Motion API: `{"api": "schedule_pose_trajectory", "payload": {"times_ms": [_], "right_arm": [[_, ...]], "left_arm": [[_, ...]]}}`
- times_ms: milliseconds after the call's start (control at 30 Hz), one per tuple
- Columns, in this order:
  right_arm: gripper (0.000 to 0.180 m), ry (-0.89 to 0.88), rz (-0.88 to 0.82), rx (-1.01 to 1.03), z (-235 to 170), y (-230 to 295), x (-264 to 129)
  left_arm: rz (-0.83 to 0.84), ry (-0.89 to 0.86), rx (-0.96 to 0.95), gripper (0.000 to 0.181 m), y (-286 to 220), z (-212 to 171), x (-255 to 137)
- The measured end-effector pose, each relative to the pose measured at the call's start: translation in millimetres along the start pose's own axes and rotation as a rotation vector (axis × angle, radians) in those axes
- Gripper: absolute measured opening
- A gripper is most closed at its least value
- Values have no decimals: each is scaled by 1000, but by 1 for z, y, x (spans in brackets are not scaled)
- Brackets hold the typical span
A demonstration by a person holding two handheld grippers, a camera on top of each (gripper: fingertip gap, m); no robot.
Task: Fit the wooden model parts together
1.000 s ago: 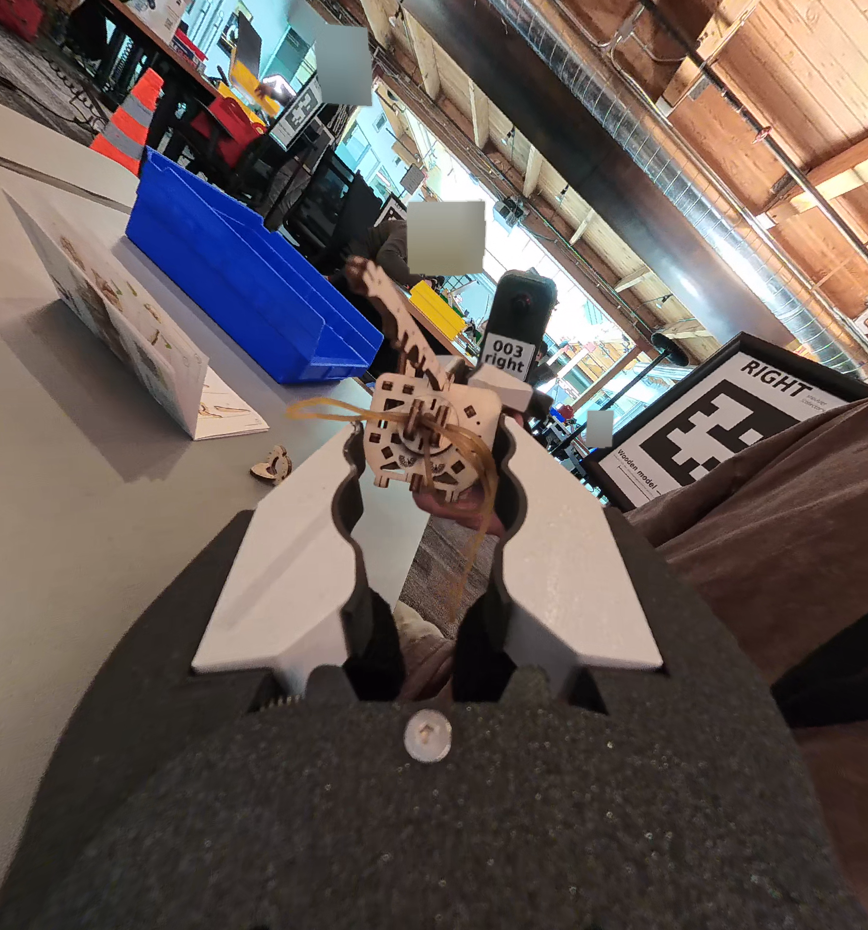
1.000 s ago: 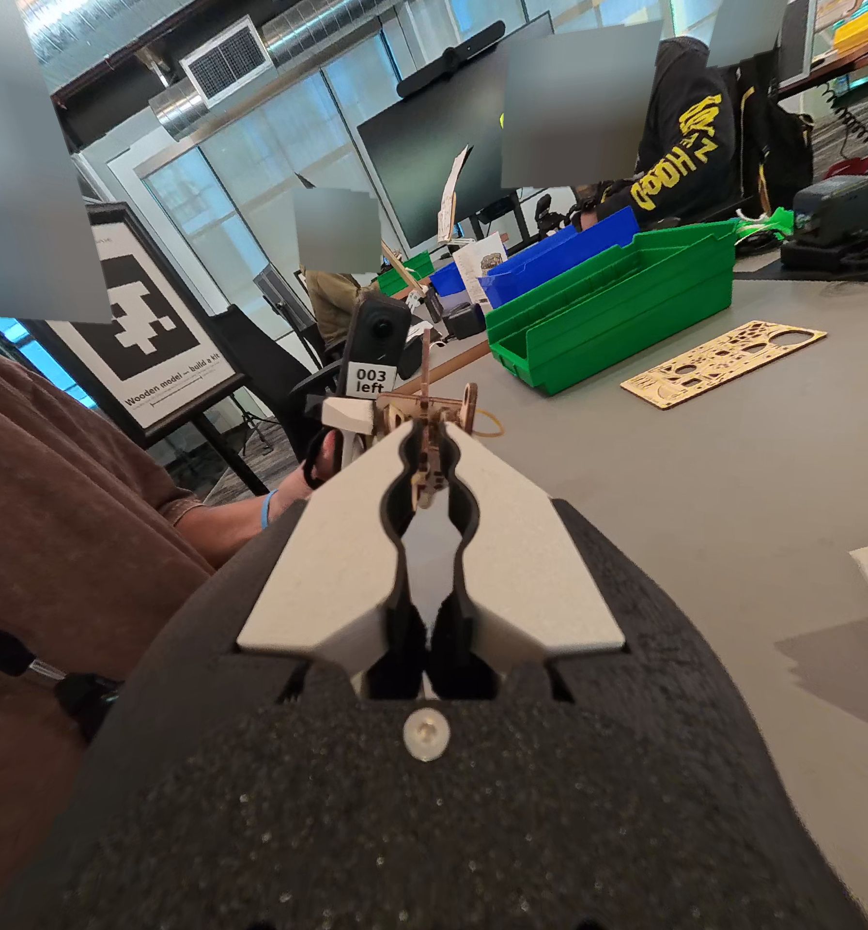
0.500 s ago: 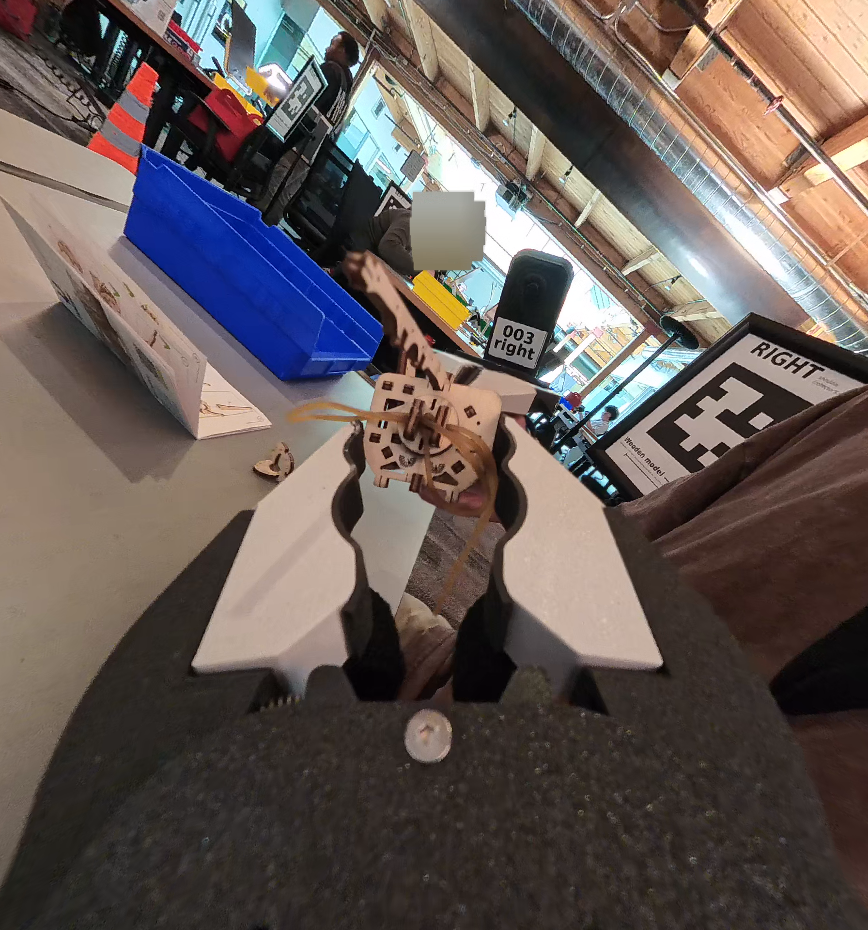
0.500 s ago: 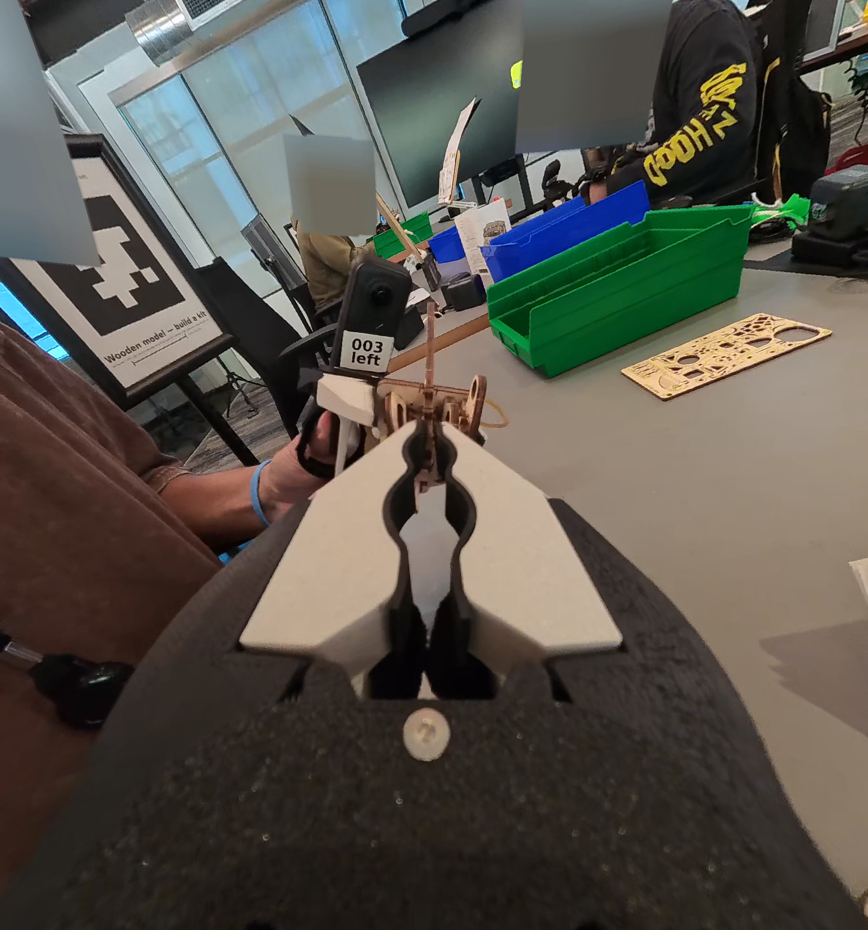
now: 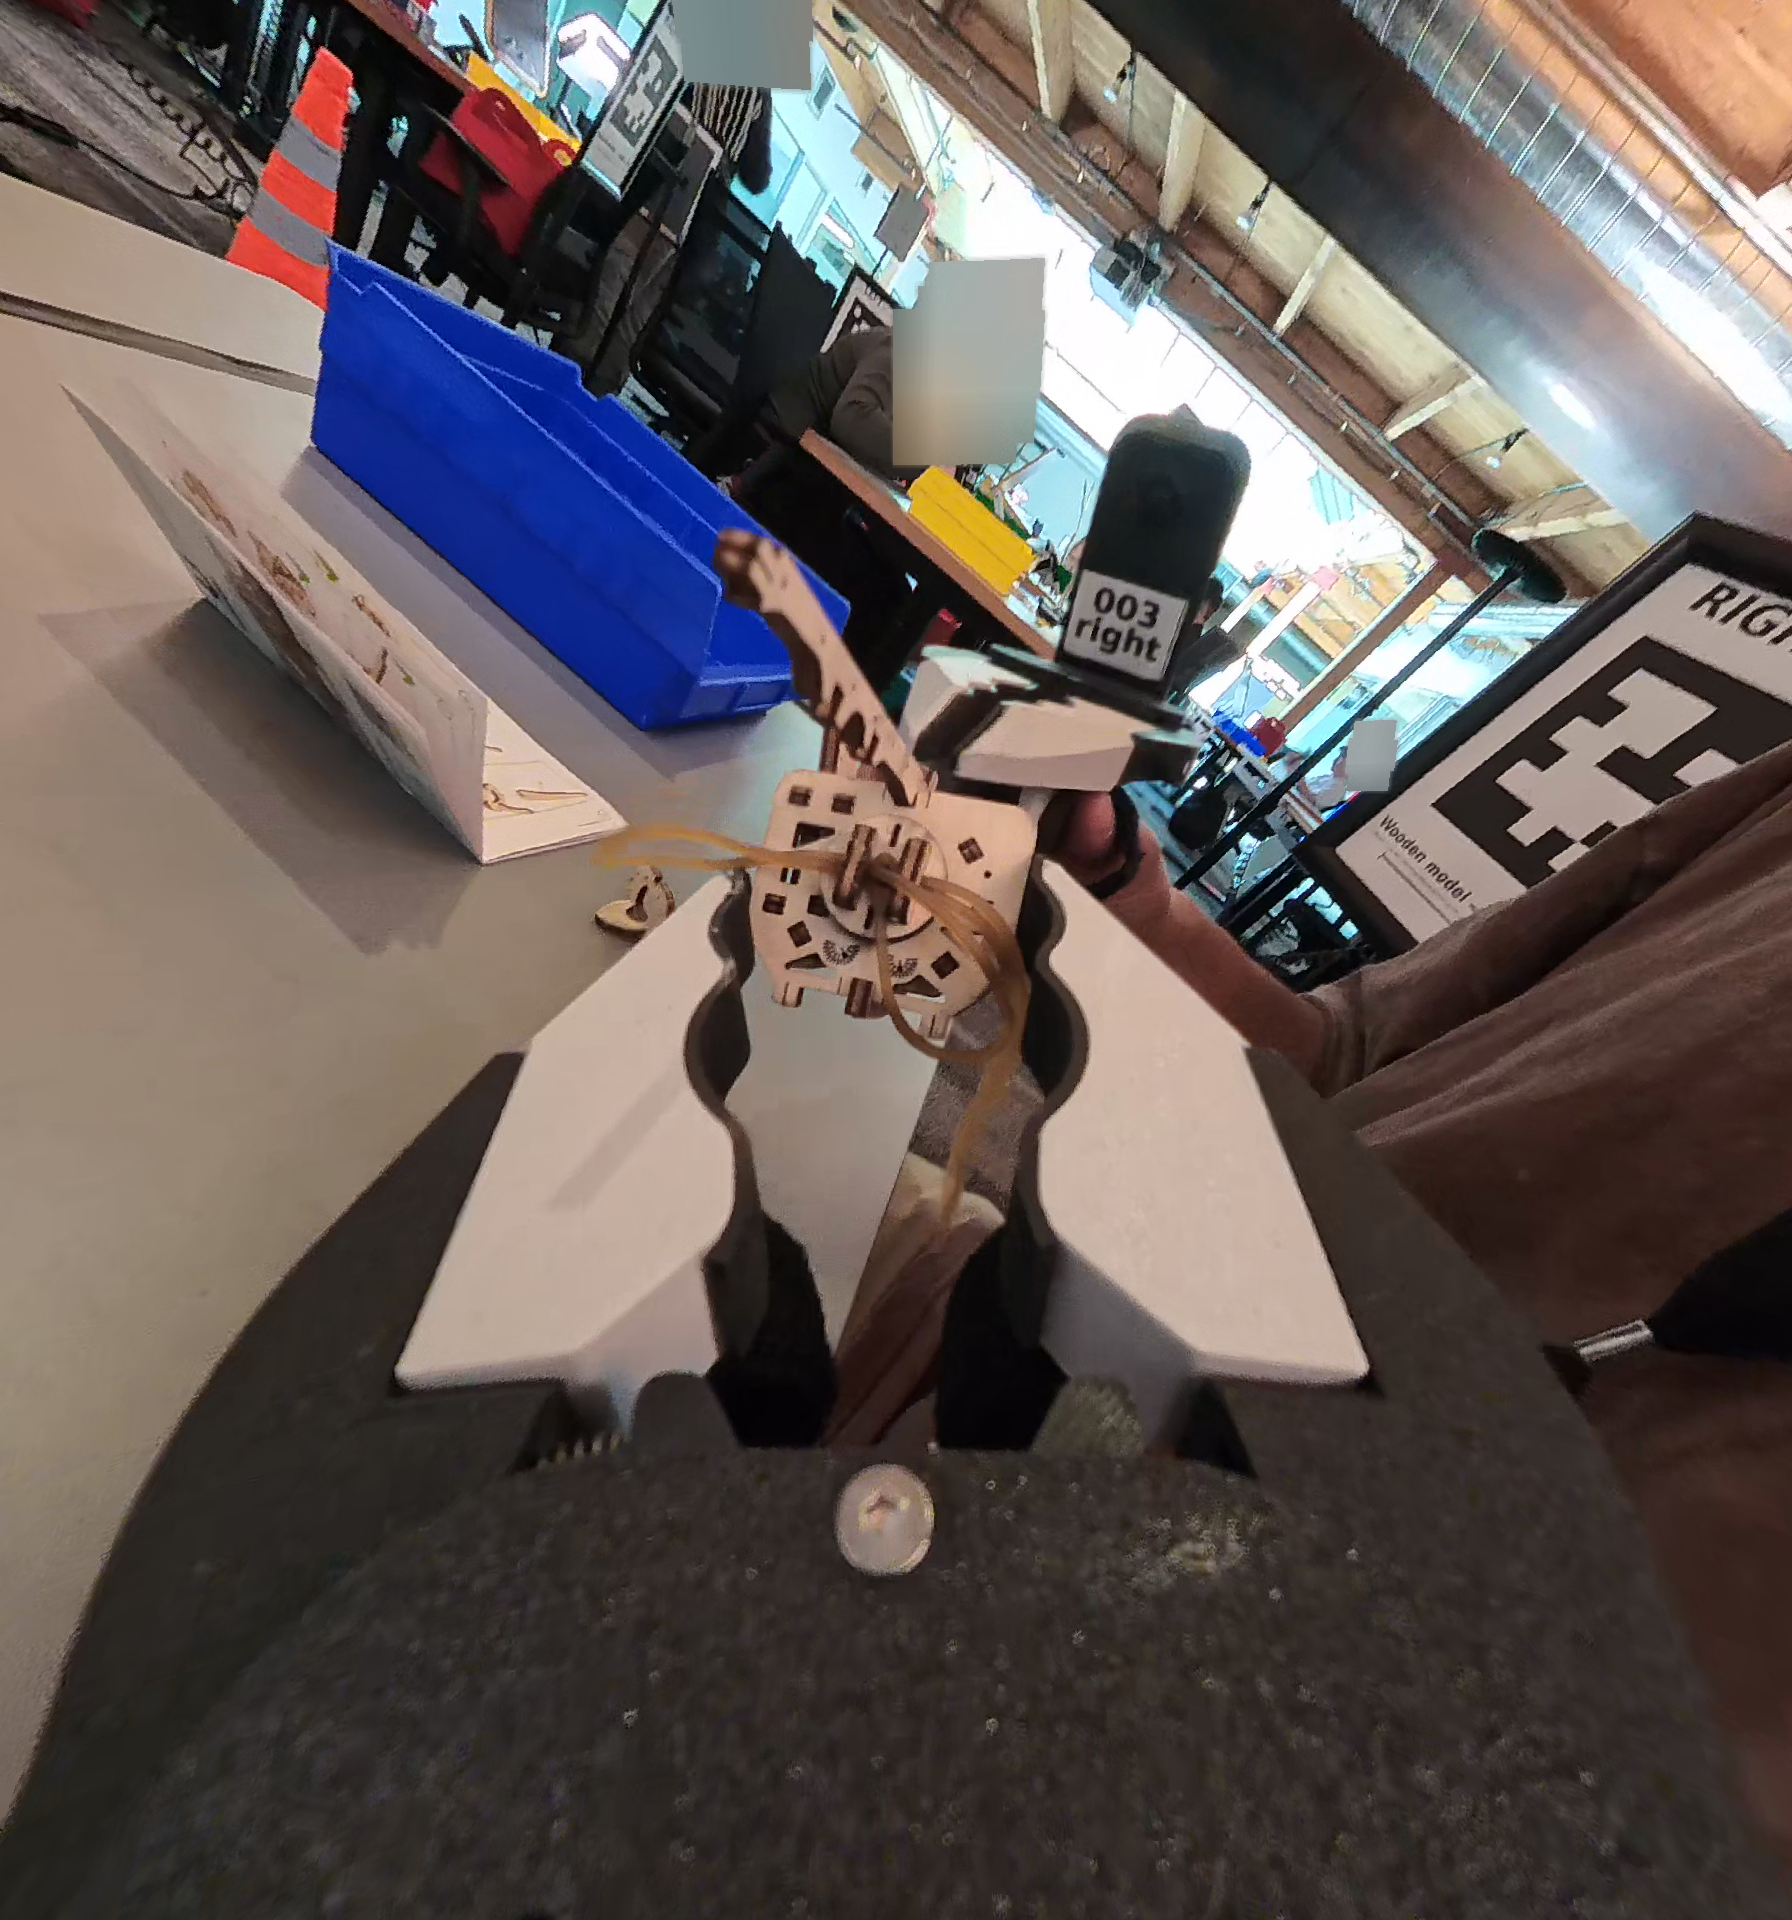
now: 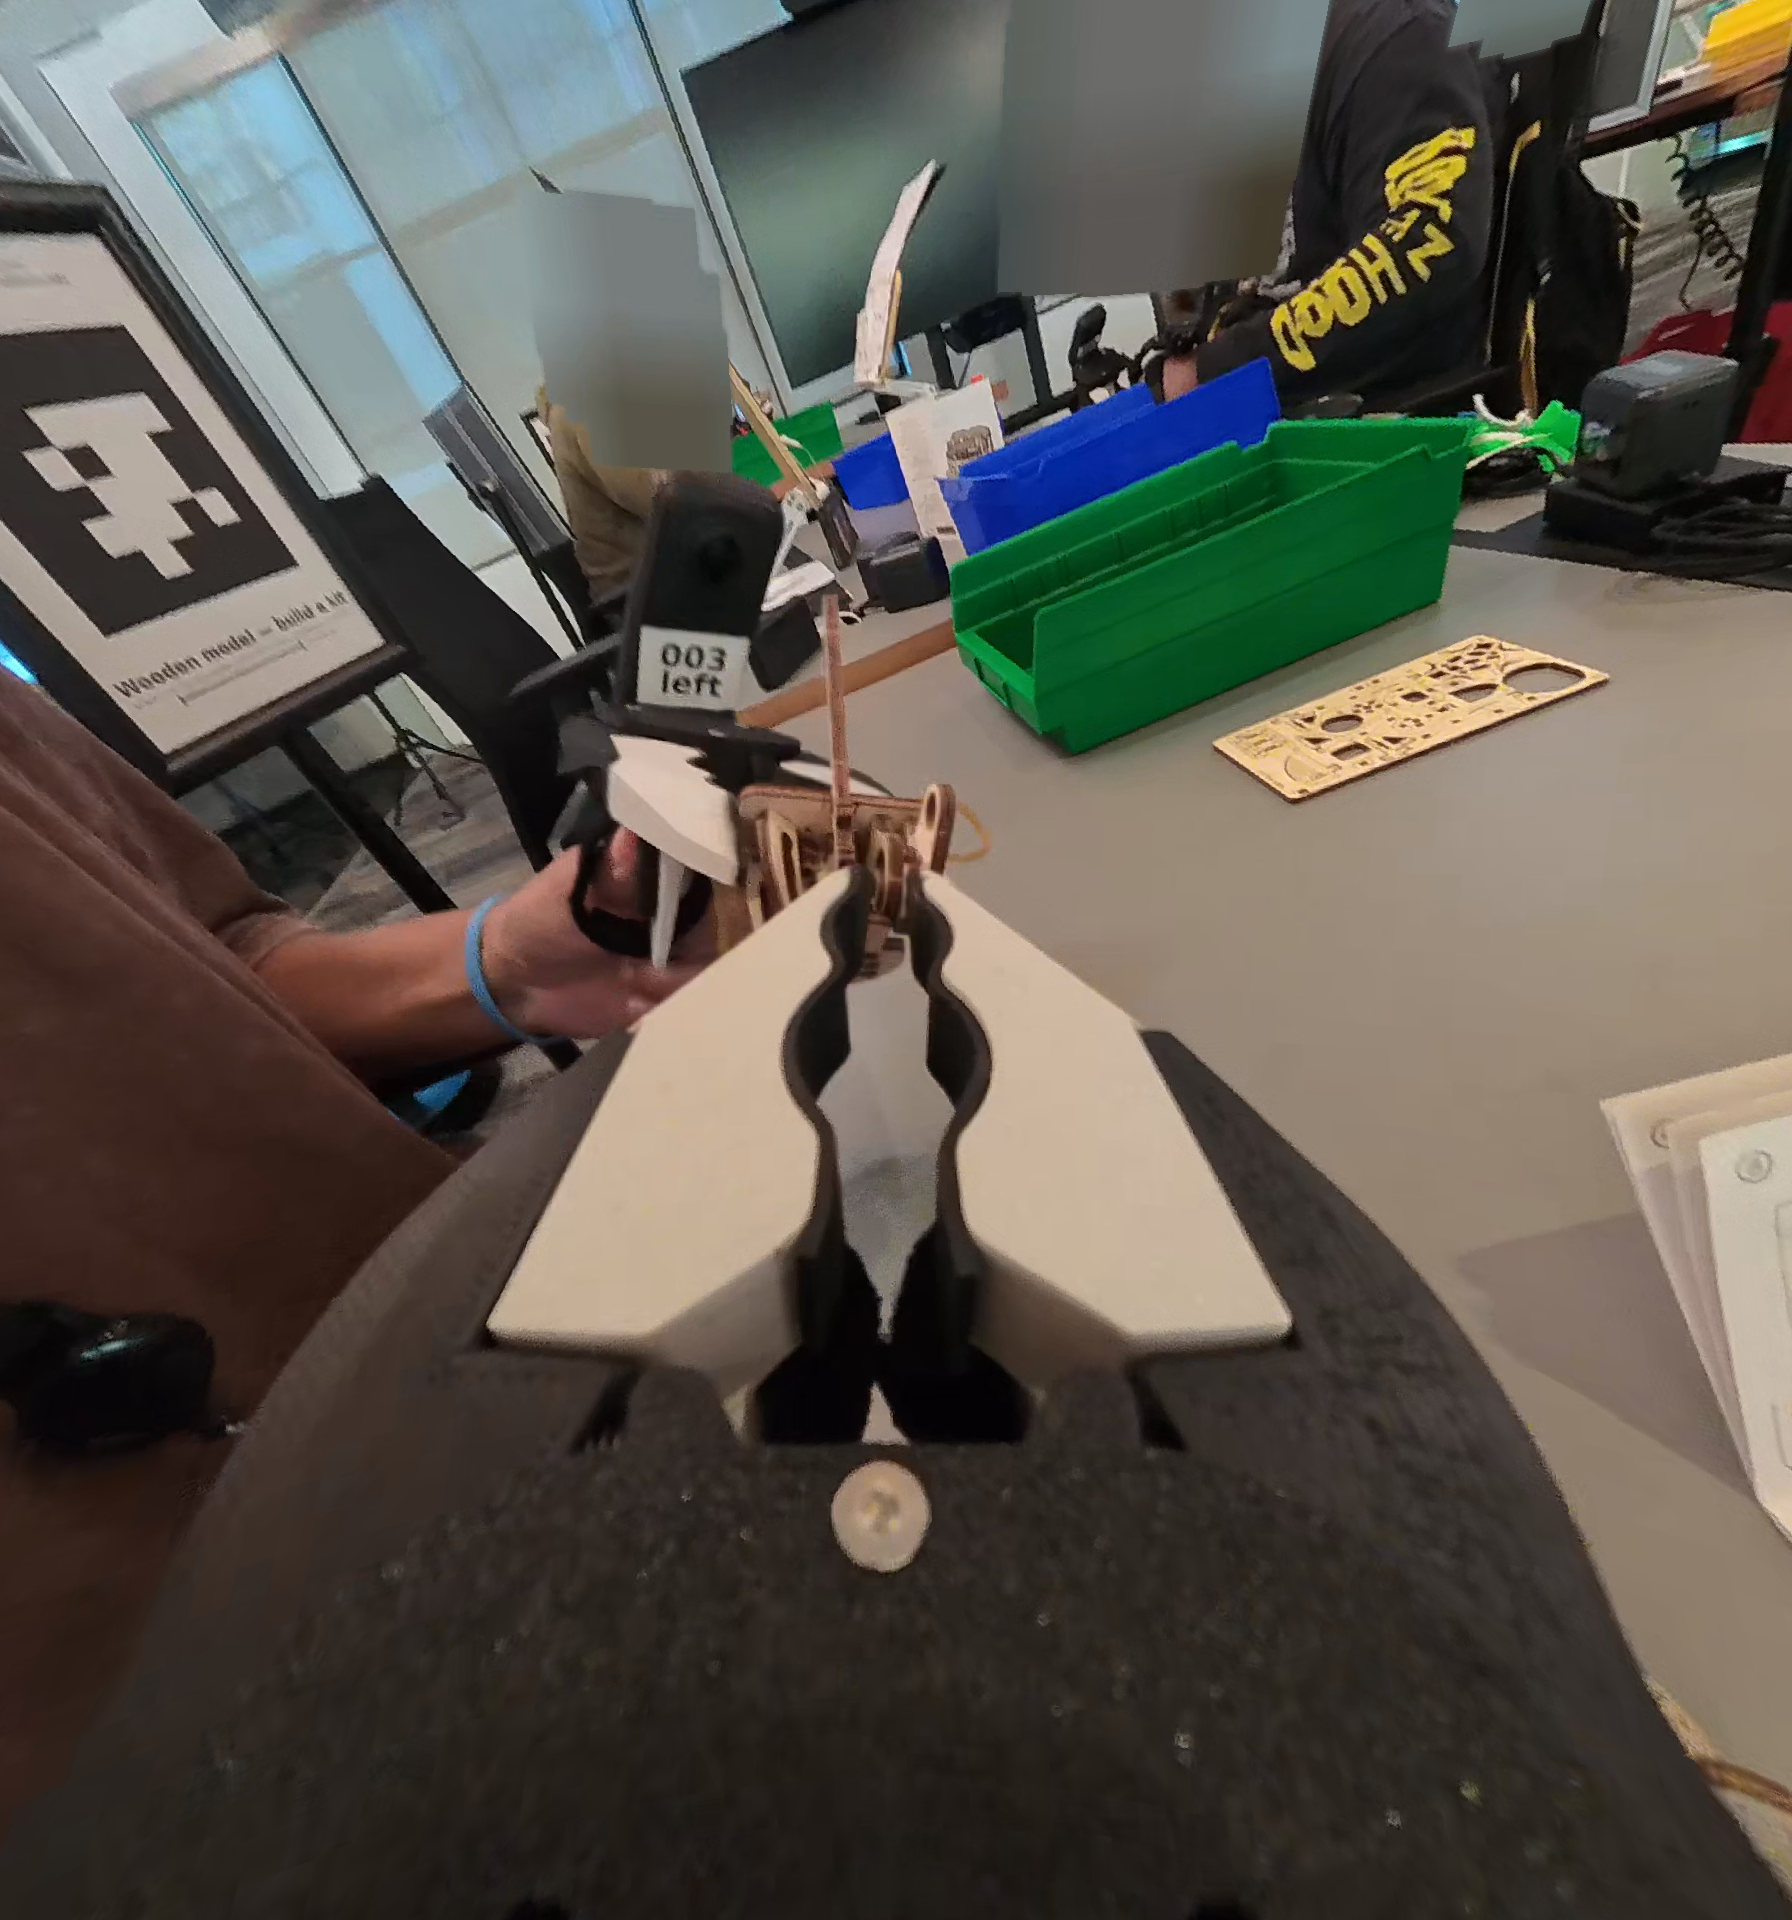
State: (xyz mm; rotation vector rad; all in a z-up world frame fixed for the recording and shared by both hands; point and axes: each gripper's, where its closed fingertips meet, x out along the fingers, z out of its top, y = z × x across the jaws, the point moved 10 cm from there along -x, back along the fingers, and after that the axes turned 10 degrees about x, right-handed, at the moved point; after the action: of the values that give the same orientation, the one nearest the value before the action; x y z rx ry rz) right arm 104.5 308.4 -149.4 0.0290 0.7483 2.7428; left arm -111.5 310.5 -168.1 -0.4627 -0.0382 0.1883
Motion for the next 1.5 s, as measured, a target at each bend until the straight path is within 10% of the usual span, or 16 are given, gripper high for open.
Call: {"api": "schedule_pose_trajectory", "payload": {"times_ms": [267, 867, 1500], "right_arm": [[6, 48, -81, -92, 1, 1, -1], [69, 304, -336, -474, -27, 24, 62], [74, 225, -371, -216, -52, -9, 113]], "left_arm": [[46, 44, 17, 49, 10, 3, -6], [80, 180, -56, 50, 42, 2, -14], [225, 329, -152, 49, 83, 2, -30]]}}
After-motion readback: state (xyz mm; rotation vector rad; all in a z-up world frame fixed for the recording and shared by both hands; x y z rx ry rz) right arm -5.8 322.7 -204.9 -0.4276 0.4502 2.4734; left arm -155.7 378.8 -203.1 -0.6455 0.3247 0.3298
